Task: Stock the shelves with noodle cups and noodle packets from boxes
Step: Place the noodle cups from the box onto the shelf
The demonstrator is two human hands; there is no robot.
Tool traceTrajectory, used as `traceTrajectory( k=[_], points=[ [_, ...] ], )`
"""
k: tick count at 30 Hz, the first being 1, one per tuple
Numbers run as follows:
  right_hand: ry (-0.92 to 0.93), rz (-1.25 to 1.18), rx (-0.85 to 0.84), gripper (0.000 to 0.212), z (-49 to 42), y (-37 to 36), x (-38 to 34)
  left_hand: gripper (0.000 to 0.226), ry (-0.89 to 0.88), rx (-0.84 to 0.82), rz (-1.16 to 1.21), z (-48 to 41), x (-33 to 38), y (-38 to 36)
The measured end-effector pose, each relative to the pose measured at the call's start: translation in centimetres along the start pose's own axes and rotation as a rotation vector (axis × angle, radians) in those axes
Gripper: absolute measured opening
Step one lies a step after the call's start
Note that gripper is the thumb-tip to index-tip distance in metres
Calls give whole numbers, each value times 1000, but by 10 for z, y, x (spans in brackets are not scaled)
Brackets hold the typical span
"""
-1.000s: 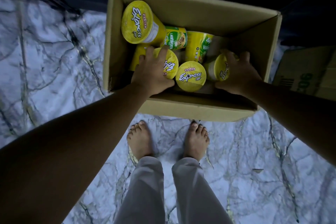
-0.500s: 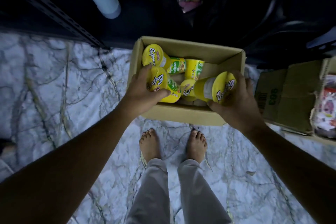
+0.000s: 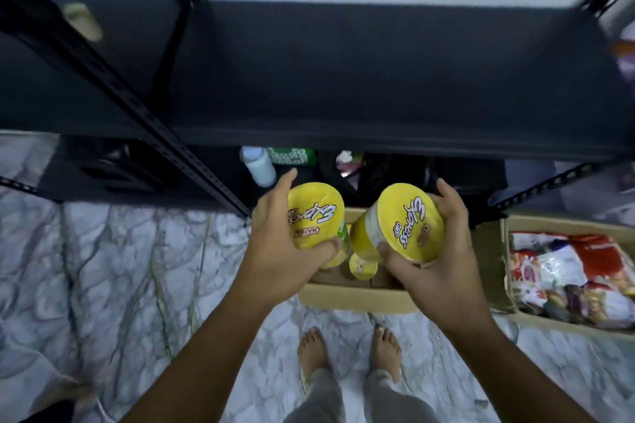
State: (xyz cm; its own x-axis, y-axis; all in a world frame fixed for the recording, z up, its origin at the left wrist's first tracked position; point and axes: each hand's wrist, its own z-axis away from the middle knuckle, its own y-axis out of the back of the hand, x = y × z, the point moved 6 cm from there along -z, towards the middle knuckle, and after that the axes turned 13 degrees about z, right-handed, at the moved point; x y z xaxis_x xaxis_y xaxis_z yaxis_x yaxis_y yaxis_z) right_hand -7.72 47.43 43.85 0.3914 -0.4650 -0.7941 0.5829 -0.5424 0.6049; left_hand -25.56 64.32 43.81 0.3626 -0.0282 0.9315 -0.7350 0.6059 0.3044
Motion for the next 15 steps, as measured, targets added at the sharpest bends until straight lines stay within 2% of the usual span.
traceTrajectory(
  k=[5,10,15],
  points=[
    [90,-130,118,114,11,63,-107,108,-223,36,69,26,118,52],
    [234,-218,169,116,15,106,-205,103,-410,90,276,47,210,105],
    [377,-331,213,117,1,143,-296,102,-613,145,377,53,295,151]
  ],
)
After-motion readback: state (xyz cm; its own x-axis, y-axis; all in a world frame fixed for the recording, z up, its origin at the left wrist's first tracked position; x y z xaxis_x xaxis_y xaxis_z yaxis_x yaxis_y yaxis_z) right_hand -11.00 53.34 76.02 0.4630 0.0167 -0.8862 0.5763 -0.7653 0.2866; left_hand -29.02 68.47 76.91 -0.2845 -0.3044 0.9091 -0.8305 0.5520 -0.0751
